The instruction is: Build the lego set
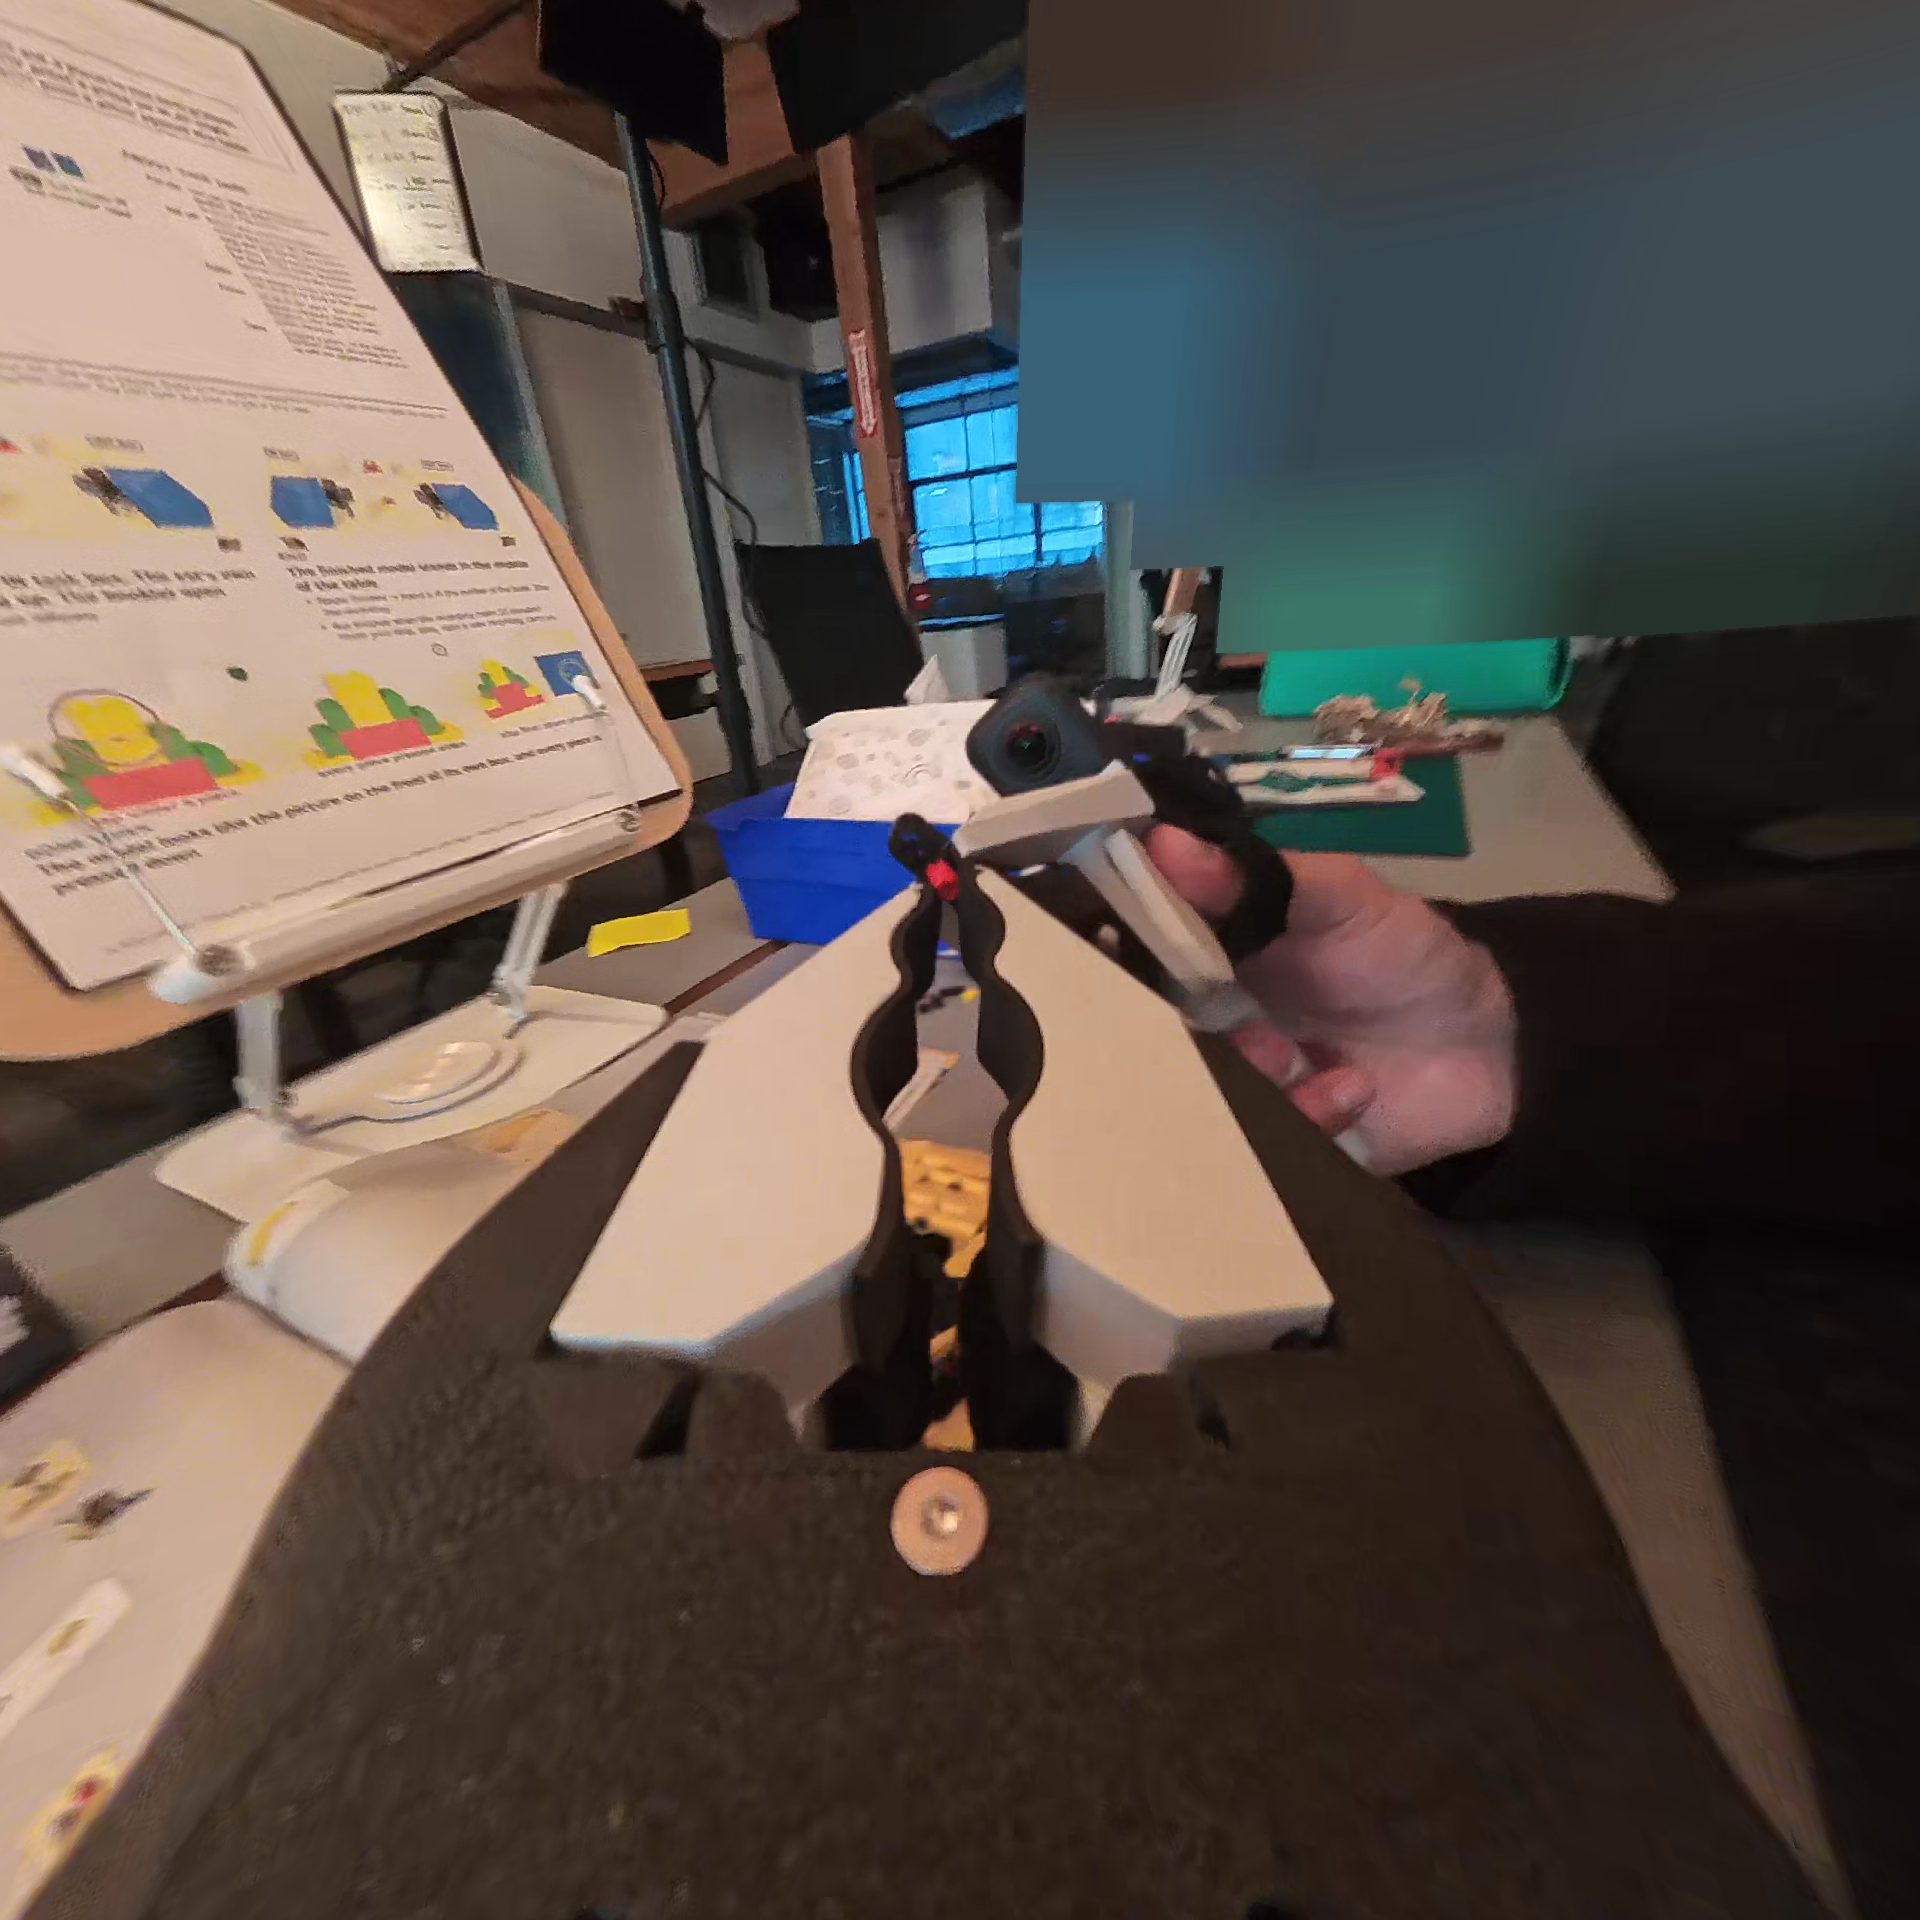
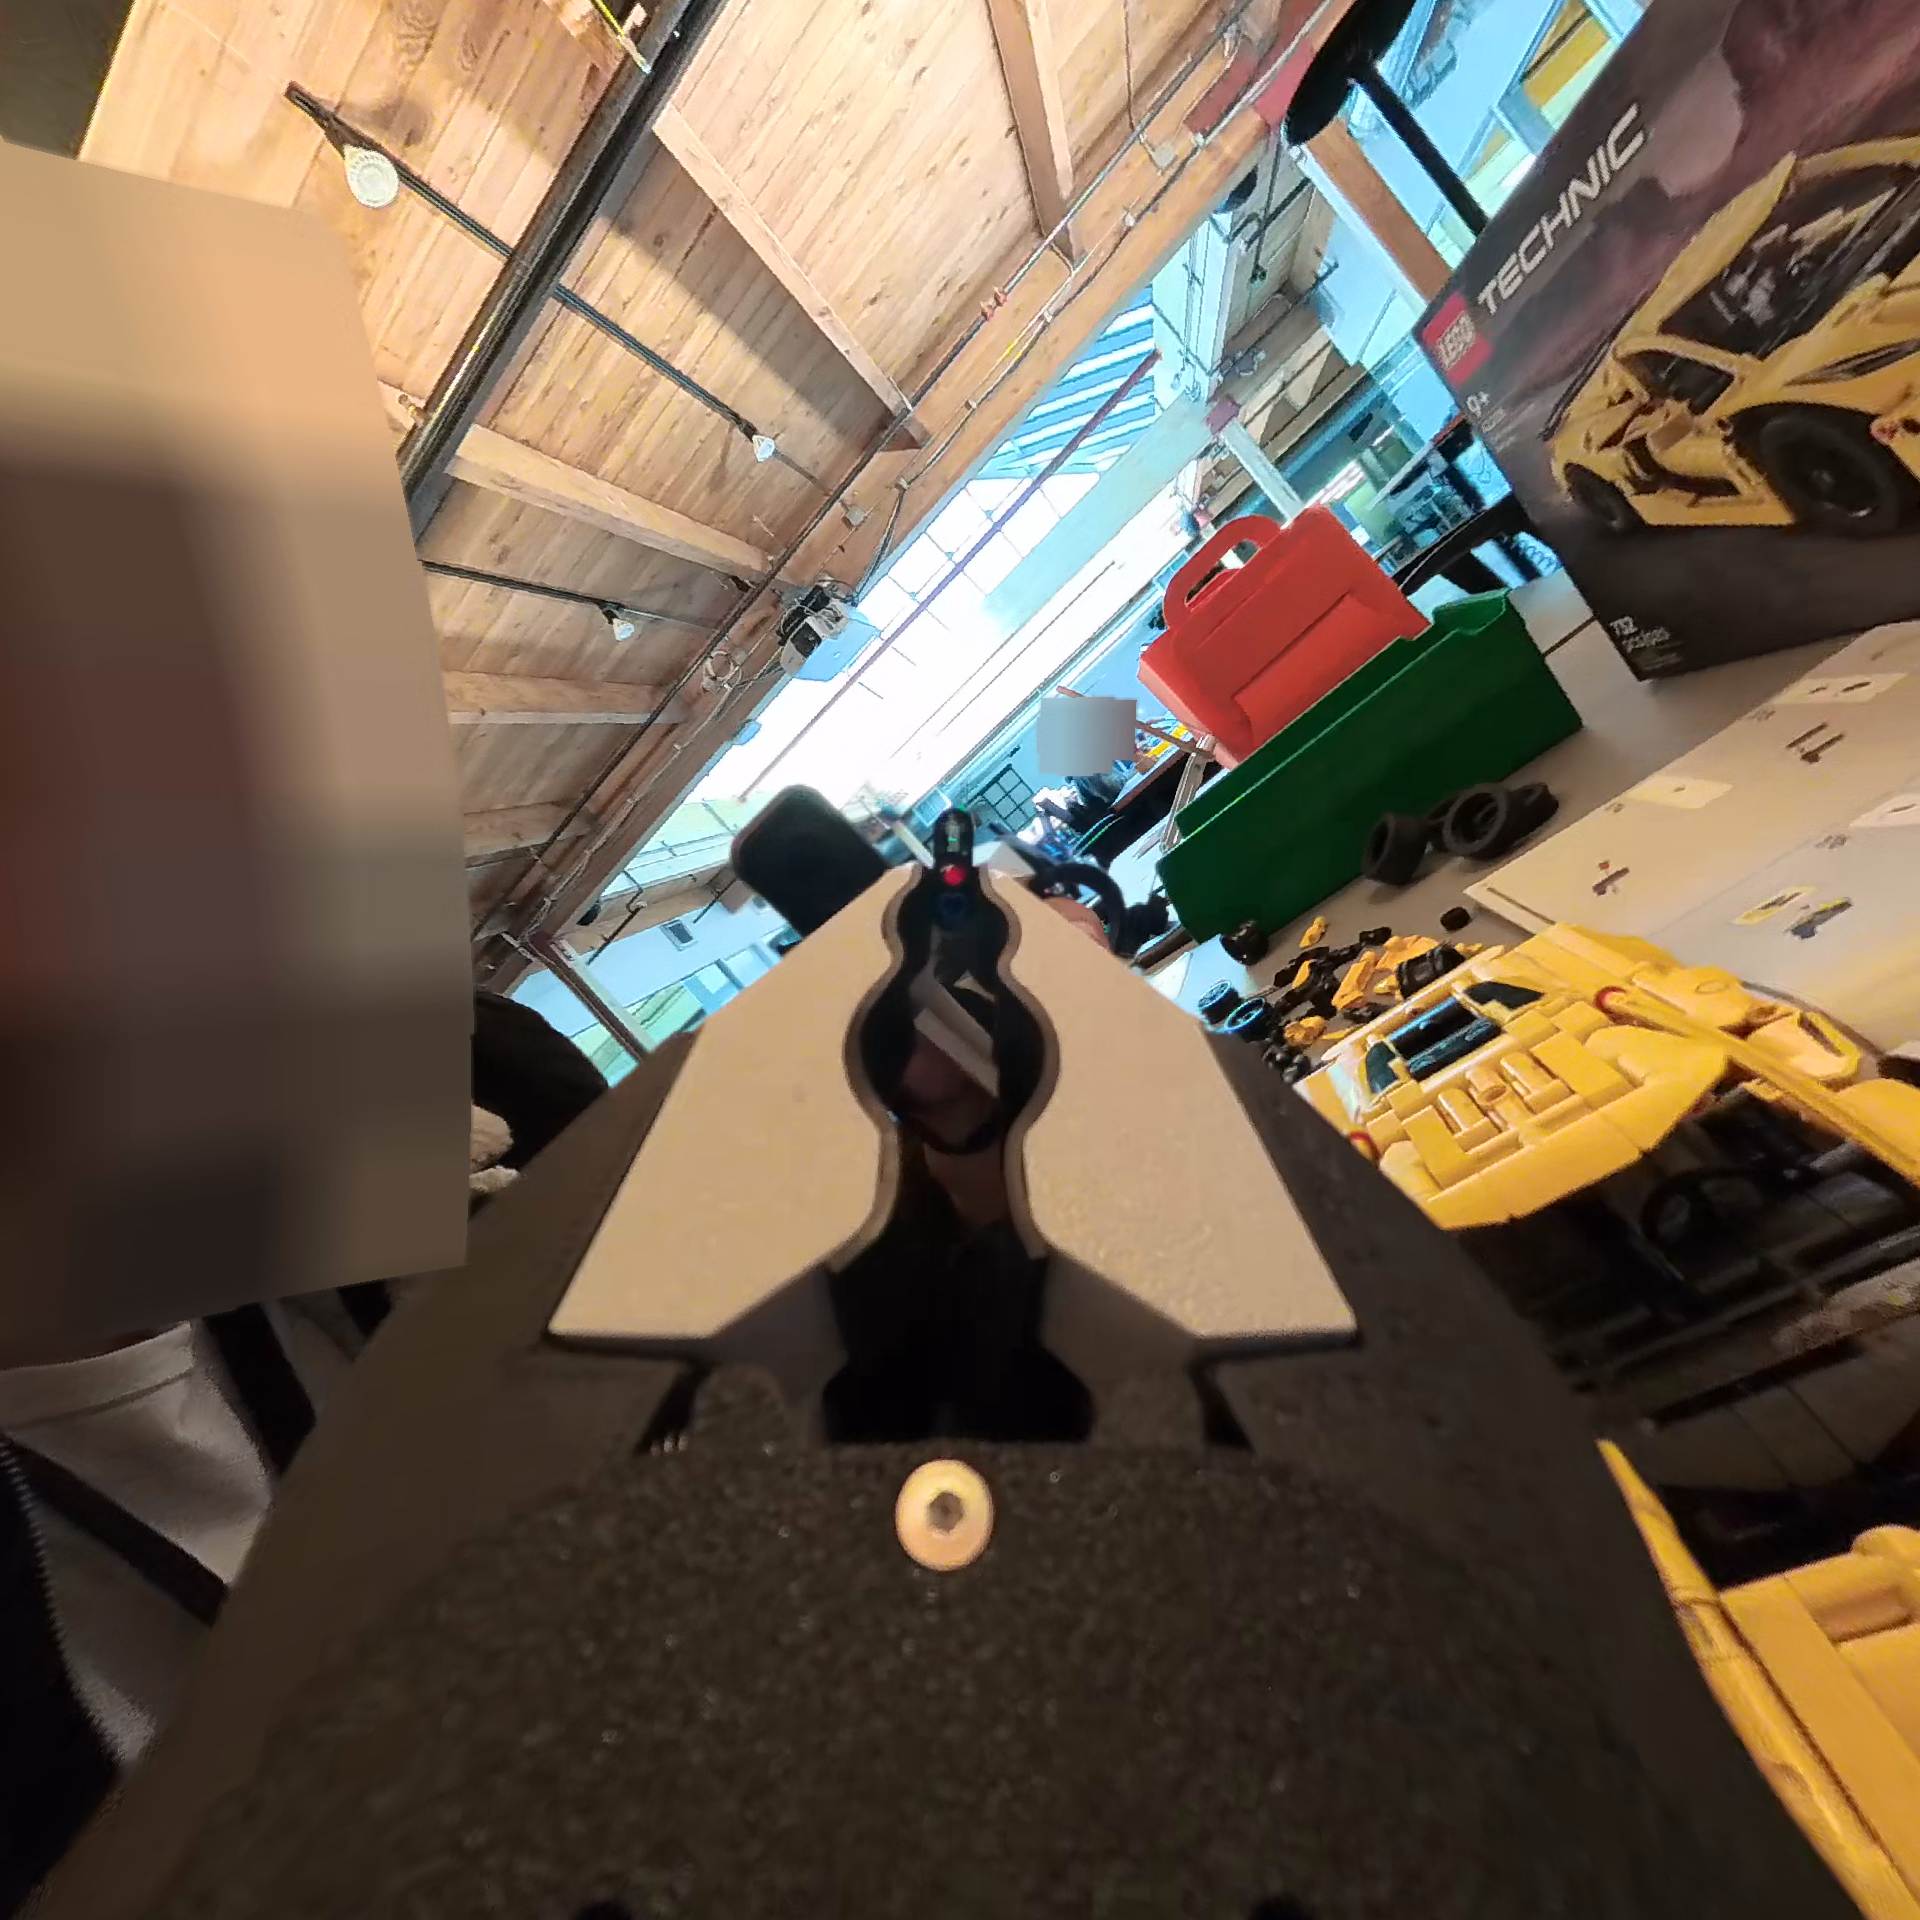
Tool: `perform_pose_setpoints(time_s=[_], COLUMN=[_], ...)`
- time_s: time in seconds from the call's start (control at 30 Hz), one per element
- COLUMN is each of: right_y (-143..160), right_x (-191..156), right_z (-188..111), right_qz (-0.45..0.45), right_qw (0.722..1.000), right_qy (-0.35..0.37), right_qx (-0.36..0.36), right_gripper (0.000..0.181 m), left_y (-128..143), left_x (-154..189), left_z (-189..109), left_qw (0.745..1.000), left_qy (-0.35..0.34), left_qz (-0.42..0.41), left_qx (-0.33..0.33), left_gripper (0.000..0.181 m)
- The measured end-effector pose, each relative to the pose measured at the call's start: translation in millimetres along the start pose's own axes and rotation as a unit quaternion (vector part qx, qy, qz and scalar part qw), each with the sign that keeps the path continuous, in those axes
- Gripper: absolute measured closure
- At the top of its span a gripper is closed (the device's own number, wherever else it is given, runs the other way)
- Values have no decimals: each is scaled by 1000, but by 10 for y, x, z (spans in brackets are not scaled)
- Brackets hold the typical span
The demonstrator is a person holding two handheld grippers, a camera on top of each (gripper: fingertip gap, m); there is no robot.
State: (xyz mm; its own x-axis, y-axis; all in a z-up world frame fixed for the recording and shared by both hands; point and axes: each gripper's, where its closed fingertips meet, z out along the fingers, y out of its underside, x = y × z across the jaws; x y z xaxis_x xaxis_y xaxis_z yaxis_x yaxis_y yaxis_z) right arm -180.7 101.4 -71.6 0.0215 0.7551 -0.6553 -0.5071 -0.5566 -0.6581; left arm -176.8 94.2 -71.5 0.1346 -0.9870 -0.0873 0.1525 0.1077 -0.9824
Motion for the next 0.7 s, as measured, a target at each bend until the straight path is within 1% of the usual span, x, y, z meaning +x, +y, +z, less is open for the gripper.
perform_pose_setpoints(time_s=[0.1, 0.17, 0.23, 0.3, 0.4, 0.5, 0.6, 0.7], right_y=[17, 44, 88, 134, 206, 269, 296, 315], right_x=[14, 21, 32, 14, -34, -64, -58, -8], right_z=[-17, -40, -78, -108, -135, -169, -166, -170], right_qz=[20, 0, -50, -99, -122, -151, -152, -149], right_qw=[1000, 999, 994, 985, 977, 967, 965, 964], right_qy=[0, 12, 40, 57, 50, 50, 52, 61], right_qx=[-12, -40, -86, -127, -165, -201, -207, -212], right_gripper=[176, 176, 175, 176, 176, 176, 175, 175], left_y=[47, 81, 136, 167, 211, 226, 253, 310], left_x=[9, 29, 67, 123, 247, 328, 331, 306], left_z=[9, 10, 12, 7, 12, -4, -19, -25], left_qw=[998, 998, 997, 995, 987, 971, 968, 973], left_qy=[-13, -2, 28, 67, 118, 170, 177, 165], left_qz=[54, 57, 33, -14, -71, -150, -153, -122], left_qx=[-25, -40, -59, -68, -77, -81, -92, -109], left_gripper=[178, 178, 178, 179, 181, 181, 181, 181])
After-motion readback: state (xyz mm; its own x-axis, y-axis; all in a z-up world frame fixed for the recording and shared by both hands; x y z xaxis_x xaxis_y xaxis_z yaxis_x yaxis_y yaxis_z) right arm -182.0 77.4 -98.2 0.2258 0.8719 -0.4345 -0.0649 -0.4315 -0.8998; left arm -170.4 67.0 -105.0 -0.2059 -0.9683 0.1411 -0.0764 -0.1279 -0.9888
